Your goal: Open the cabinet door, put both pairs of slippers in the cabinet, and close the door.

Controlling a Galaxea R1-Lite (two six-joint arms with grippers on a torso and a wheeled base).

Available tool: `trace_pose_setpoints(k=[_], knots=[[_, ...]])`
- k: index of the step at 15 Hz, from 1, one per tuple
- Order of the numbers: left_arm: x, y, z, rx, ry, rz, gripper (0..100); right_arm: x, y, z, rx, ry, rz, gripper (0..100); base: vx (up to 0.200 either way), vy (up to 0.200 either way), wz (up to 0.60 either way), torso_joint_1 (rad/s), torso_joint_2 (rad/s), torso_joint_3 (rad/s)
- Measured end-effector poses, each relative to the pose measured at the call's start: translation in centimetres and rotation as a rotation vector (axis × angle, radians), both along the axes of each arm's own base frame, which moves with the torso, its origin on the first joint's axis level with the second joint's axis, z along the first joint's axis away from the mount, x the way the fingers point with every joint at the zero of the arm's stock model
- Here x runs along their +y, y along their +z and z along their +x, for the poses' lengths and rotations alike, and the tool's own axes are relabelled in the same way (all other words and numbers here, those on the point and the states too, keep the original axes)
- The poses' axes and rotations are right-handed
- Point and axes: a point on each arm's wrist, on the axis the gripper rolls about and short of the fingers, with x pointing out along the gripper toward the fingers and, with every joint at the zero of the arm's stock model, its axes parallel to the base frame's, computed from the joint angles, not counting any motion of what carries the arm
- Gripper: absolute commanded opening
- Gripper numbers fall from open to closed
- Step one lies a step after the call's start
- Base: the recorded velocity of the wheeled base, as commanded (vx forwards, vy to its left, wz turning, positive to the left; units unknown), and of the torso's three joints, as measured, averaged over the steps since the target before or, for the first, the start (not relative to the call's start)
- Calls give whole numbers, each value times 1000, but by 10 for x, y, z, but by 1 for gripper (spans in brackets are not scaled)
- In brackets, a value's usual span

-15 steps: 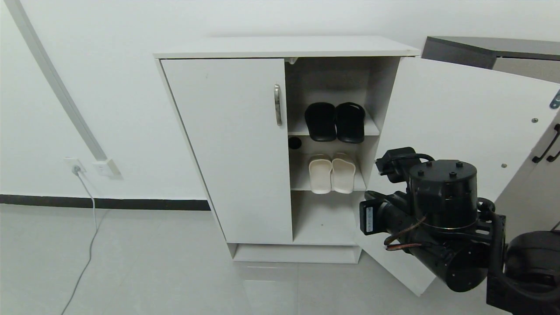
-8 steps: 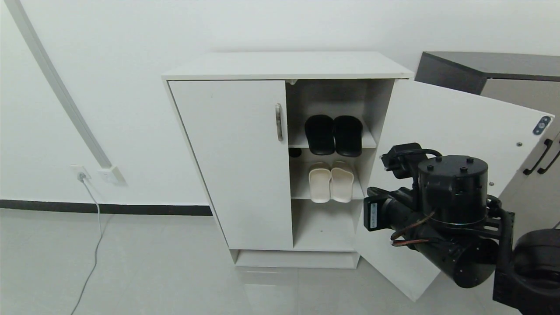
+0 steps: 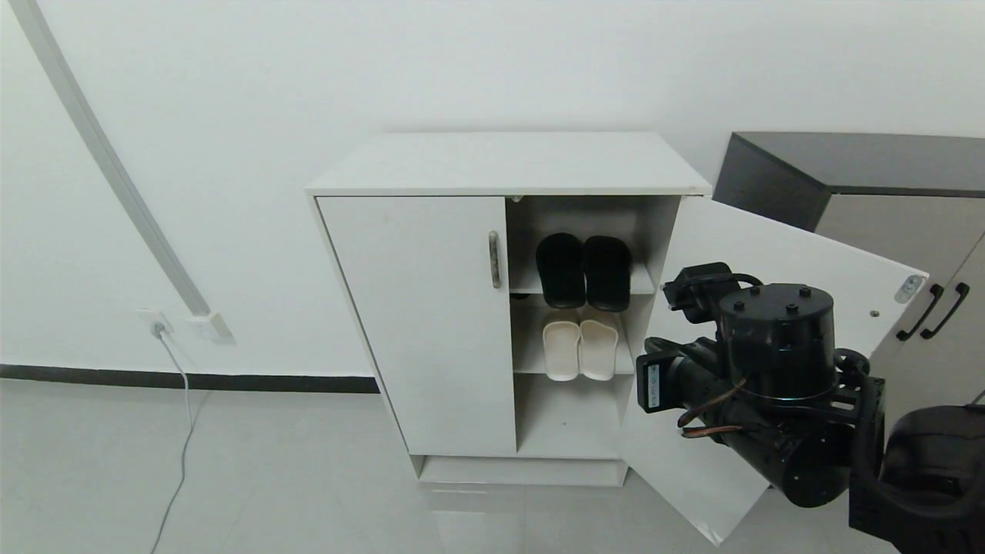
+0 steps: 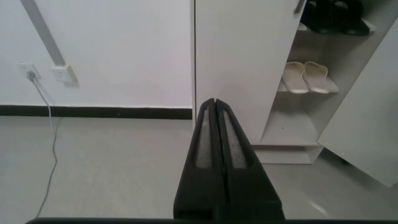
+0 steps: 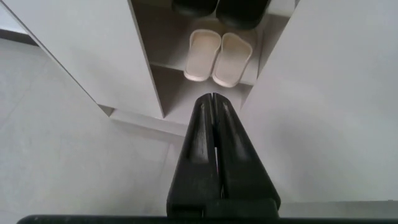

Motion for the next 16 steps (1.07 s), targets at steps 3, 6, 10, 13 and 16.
trace_pose_setpoints(k=[3, 6, 10, 13, 16], knots=[[0, 0, 0, 0, 1, -1, 0, -1, 2, -2, -4, -1, 2, 0, 0, 0, 0, 186, -499, -321], [0, 0, 0, 0, 2, -1, 0, -3, 1, -3, -2, 0, 0, 0, 0, 0, 0, 198, -510, -315], [0, 0, 0, 0, 1, -1, 0, -3, 0, -4, 0, 2, -3, 0, 0, 0, 0, 223, -541, -322], [0, 0, 0, 0, 3, -2, 0, -2, 0, -3, 1, 4, -4, 0, 0, 0, 0, 253, -574, -321], [0, 0, 0, 0, 2, -2, 0, 0, -1, -1, 3, 2, -4, 0, 0, 0, 0, 261, -601, -336]])
